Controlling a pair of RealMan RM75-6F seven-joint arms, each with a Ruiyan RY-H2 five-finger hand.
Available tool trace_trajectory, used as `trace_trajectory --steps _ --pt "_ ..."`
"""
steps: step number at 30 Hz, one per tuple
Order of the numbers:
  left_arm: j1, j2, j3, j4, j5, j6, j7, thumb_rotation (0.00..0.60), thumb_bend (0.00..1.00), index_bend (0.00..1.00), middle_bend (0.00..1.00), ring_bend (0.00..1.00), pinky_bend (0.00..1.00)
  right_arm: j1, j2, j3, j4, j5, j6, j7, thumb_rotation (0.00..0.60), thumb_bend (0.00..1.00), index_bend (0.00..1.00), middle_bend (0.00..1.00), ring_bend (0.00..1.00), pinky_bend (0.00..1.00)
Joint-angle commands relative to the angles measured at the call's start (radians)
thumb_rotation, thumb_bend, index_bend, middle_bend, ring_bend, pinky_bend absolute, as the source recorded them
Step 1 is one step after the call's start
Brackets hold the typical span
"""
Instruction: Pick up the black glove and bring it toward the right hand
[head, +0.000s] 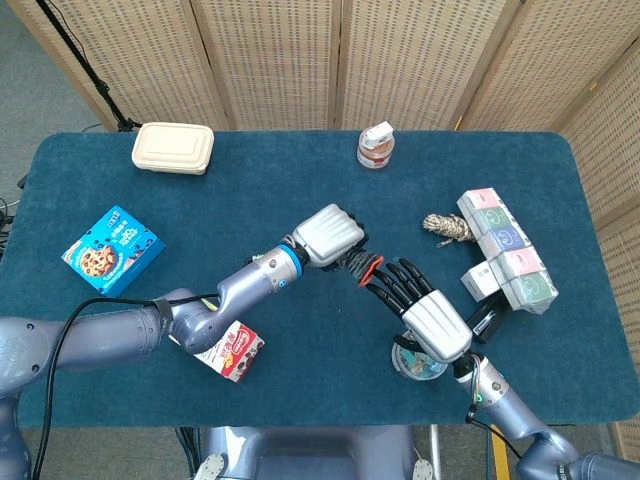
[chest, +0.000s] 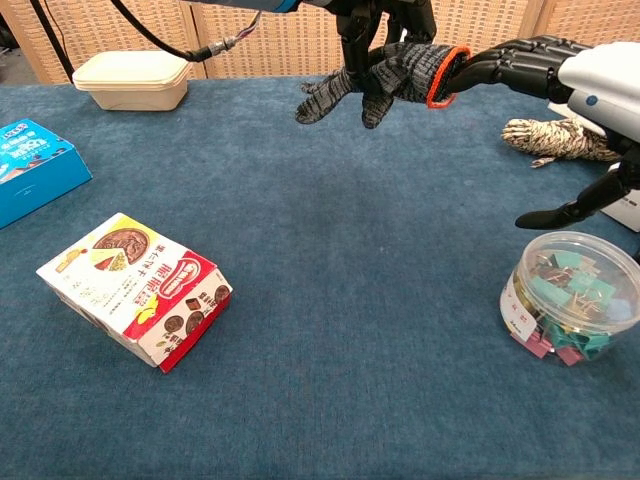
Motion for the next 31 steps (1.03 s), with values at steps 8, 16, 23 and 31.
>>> trace_trajectory --steps 8,16,23,31 --pt "-0.003 -0.016 -0.007 0.002 0.009 -0.004 -0.019 0.6 0.33 0.56 0.45 0.37 0.46 0.01 -0.015 0.003 0.001 0.01 -0.005 -0.01 0.6 0.0 0.12 0.13 0.0 0.0" --pt "-0.008 -0.019 -0.014 -0.013 0.005 0.002 -0.021 0.6 0.33 0.56 0.45 0.37 0.46 0.014 -0.029 0.004 0.004 0.012 -0.001 -0.035 0.6 0.0 0.12 0.12 0.0 0.0" --pt "-0.017 -0.027 -0.013 -0.021 -0.026 0.021 0.004 0.6 0.34 0.56 0.45 0.37 0.46 0.014 -0.038 0.001 0.004 0.013 0.006 -0.047 0.6 0.0 0.12 0.12 0.0 0.0" --pt "-0.031 -0.034 0.003 -0.034 -0.096 0.038 0.05 0.6 0.35 0.56 0.45 0.37 0.46 0.007 -0.045 0.004 0.001 0.0 0.038 -0.071 0.6 0.0 0.12 0.12 0.0 0.0"
